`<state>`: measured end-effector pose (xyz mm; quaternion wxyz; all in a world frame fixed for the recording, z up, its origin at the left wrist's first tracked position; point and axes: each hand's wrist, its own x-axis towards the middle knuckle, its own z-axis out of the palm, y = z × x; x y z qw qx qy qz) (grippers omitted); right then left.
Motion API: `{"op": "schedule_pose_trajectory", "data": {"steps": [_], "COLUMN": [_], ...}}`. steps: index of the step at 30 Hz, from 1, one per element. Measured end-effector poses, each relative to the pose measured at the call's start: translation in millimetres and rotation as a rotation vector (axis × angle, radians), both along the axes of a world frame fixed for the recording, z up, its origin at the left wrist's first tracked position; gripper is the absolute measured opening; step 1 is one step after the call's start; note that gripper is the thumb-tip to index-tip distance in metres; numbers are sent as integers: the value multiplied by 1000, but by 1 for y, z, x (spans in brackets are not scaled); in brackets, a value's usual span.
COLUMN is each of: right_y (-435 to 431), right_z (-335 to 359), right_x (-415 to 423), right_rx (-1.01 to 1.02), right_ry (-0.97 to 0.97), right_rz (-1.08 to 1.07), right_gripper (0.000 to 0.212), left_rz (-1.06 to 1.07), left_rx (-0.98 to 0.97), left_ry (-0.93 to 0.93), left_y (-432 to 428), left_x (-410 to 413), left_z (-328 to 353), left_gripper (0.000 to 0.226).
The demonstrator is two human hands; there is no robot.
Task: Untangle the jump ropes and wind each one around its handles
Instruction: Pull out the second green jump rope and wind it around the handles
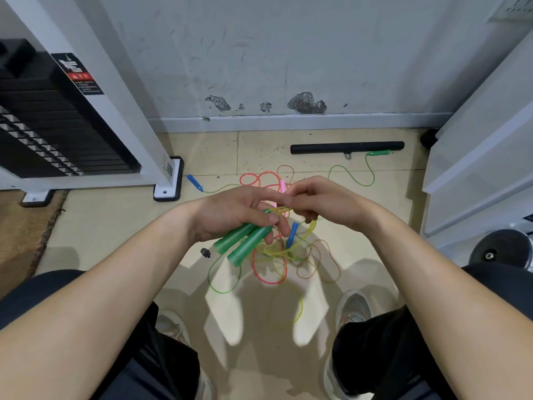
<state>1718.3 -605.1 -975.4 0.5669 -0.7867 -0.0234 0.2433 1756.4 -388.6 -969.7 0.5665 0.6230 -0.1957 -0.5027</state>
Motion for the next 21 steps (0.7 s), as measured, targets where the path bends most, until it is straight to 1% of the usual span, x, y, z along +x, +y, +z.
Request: {"op": "schedule_pose_trajectory", "data": {"steps": [2, 4, 7, 9, 17, 21], "right_y": [-2, -5, -7, -8, -11, -8], "right_z": [-1, -1, -1, -2, -3, -6], "right_x": [1, 1, 0, -1, -1, -1], "right_rx": [-32, -50, -11, 15, 18, 42], "right_ry": [-17, -37, -87, -124, -192, -201], "right_rz": [-18, -40, -87, -106, -100, -81], "right_gripper": [20, 14, 6, 5, 6, 5], "left_rz": [-2, 8, 30, 21, 47, 122], "left_rx": [12, 26, 68, 87, 120, 131], "left_ry": [7, 28, 23, 2, -33, -37], "left_y": [-1, -1, -2, -3, -7, -10], "left_x": [-2, -2, -2, -4, -5, -10], "left_z": [0, 0, 1, 2, 1, -4], "left_gripper": [40, 36, 25, 22, 24, 43]}}
